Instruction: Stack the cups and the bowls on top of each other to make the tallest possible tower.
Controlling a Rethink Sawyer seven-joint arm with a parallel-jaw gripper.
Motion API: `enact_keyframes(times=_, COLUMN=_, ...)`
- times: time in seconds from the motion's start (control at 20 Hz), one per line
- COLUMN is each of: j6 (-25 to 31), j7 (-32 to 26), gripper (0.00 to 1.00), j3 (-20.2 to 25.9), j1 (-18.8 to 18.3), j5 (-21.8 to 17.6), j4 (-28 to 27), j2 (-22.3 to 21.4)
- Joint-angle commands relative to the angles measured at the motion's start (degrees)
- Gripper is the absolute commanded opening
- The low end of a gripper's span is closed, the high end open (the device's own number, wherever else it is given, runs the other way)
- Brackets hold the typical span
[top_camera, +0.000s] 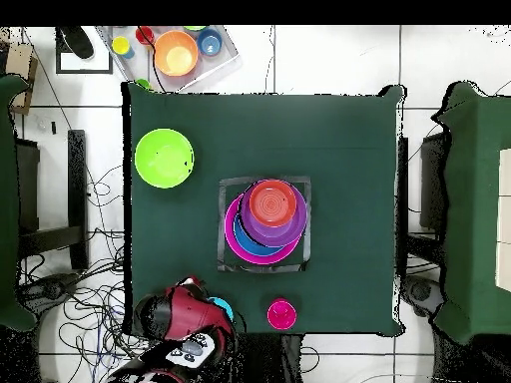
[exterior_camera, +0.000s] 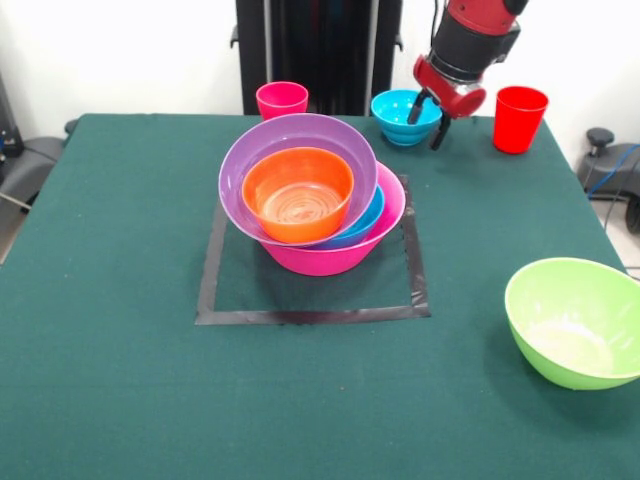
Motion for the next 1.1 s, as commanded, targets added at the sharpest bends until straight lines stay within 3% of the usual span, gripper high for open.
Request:
enact_keyframes(times=0.05, j6=-6.5, j7=13.74, gripper=1.0, j3=8.32, j1=-4.56, j5=2.31, j4=3.88, j2=-0.86)
enact_keyframes(times=0.65, j6=-12.93, j7=12.74, gripper=1.0, j3=10.23, j1=-14.18, j5=-1.42, j4=8.35, j2=-1.26)
enact_keyframes(times=1.1, j6=-12.66, j7=14.16, gripper=1.0, j3=12.21, j1=-15.04, j5=1.48, j4=9.04, j2=-2.63)
